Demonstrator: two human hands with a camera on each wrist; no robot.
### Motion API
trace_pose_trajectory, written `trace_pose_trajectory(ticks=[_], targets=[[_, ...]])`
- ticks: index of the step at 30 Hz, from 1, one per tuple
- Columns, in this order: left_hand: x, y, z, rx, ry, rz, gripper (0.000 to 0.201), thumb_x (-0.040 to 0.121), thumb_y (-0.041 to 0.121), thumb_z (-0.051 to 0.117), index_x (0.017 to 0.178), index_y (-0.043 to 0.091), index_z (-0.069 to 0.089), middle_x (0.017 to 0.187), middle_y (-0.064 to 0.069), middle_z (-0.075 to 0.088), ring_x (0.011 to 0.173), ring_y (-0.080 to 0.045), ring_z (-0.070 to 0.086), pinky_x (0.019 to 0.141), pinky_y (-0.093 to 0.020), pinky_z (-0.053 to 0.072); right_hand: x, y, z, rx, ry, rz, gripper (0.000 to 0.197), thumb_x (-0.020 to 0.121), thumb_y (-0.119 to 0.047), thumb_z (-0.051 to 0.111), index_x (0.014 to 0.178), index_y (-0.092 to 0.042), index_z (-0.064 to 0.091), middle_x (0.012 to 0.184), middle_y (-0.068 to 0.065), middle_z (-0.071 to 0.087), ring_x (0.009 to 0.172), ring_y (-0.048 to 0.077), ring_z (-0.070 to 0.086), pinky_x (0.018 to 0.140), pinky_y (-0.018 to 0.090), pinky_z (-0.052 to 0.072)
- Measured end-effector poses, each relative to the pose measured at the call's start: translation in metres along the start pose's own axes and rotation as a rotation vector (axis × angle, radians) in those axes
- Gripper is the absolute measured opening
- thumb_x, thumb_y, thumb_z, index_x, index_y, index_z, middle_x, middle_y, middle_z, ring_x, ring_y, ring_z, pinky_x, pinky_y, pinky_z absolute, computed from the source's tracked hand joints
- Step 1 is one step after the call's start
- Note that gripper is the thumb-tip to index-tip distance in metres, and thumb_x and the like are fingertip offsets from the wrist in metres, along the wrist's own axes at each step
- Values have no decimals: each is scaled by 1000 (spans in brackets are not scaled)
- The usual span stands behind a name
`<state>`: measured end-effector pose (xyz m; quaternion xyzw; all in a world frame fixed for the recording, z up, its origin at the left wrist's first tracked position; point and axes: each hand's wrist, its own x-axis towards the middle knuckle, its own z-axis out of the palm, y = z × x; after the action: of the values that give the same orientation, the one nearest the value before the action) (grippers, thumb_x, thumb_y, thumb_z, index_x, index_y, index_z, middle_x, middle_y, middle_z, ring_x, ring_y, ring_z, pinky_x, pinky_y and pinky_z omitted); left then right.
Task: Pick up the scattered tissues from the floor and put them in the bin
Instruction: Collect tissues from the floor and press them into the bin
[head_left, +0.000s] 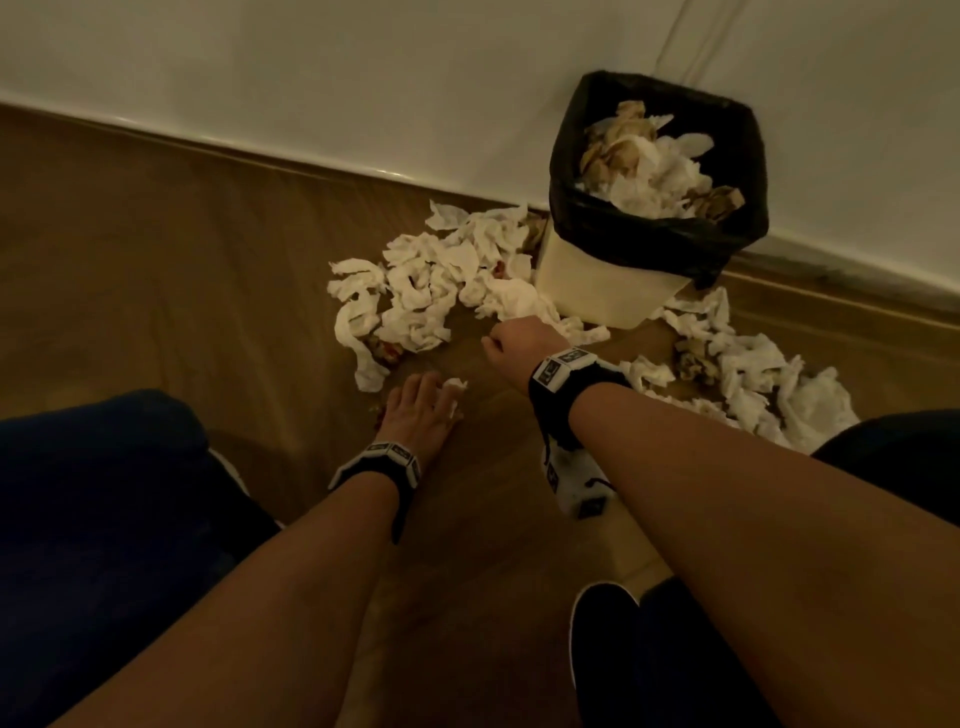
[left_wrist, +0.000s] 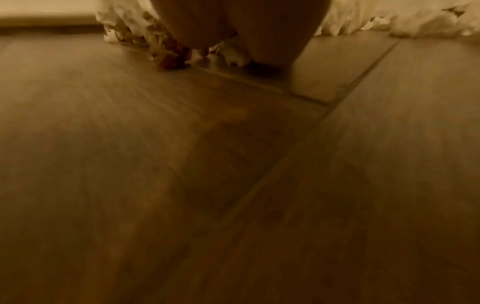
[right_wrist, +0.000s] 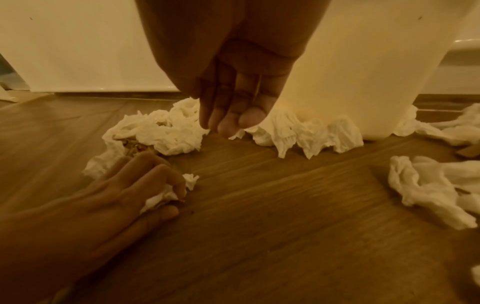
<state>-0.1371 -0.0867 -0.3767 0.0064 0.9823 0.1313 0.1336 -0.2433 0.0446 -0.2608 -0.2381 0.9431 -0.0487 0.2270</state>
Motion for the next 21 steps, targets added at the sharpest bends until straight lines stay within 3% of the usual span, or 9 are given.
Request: trace_pose_trajectory(ticks=[3, 5, 9, 11, 12, 14, 16, 18, 21], targets=[[6, -4, -2, 44, 9, 32, 40, 98, 40, 34, 133, 22, 36, 132, -8, 35, 117, -28, 36, 91, -40, 35, 1, -3, 9, -10, -2, -7, 39, 99, -31, 33, 91, -6, 62, 87, 10, 58, 85, 26, 57, 66, 30, 35], [10, -5, -6, 111, -6, 66, 38, 98, 42, 32, 129, 20, 39, 128, -7, 39, 112, -26, 42, 78, -36, 41, 2, -5, 14, -5, -13, -8, 36, 99, -32, 33, 83, -9, 56, 80, 9, 53, 88, 27, 59, 67, 31, 36], [22, -6, -25, 60, -135, 41, 42, 97, 48, 30, 117, 19, 53, 117, -4, 52, 96, -26, 57, 63, -32, 39, 3, -5, 18, 33, -27, -1, 37, 100, -32, 33, 86, -8, 58, 77, 5, 48, 89, 27, 59, 68, 31, 37], [28, -5, -38, -48, -175, -46, 47, 96, 52, 29, 87, 19, 62, 92, -3, 61, 76, -19, 58, 62, -29, 41, 3, -4, 19, 61, -36, 22, 38, 100, -32, 33, 89, -7, 59, 79, 6, 50, 90, 28, 59, 69, 31, 37], [30, -6, -43, -144, -139, -109, 50, 96, 52, 30, 70, 19, 58, 75, -2, 60, 67, -18, 55, 61, -29, 41, 3, -3, 19, 66, -39, 32, 37, 100, -32, 33, 89, -7, 59, 80, 7, 50, 89, 28, 59, 68, 31, 37], [33, -10, -51, -326, 67, -247, 51, 96, 46, 37, 55, 19, 48, 55, 0, 48, 57, -18, 49, 60, -29, 38, 1, -3, 20, 64, -44, 45, 35, 100, -32, 34, 84, -8, 55, 82, 9, 54, 89, 29, 60, 67, 31, 37], [32, -18, -57, -524, 249, -341, 38, 95, 37, 45, 64, 17, 53, 58, 1, 50, 58, -16, 48, 62, -30, 38, 1, -6, 23, 80, -74, 47, 32, 100, -28, 35, 89, -6, 56, 94, 15, 60, 93, 31, 59, 71, 33, 40], [29, -28, -65, -822, 318, -422, 14, 90, 25, 49, 93, 23, 62, 82, 0, 60, 67, -15, 54, 64, -30, 45, 1, -12, 27, 120, -121, 57, 30, 99, -24, 36, 106, -3, 58, 110, 18, 60, 100, 32, 58, 79, 35, 44], [23, -45, -73, -1176, 362, -564, 37, 88, 7, 48, 118, 25, 60, 99, 2, 59, 62, -10, 58, 55, -22, 49, 2, -27, 34, 187, -151, 68, 30, 98, -20, 38, 118, -6, 56, 120, 17, 58, 107, 33, 56, 87, 36, 45]])
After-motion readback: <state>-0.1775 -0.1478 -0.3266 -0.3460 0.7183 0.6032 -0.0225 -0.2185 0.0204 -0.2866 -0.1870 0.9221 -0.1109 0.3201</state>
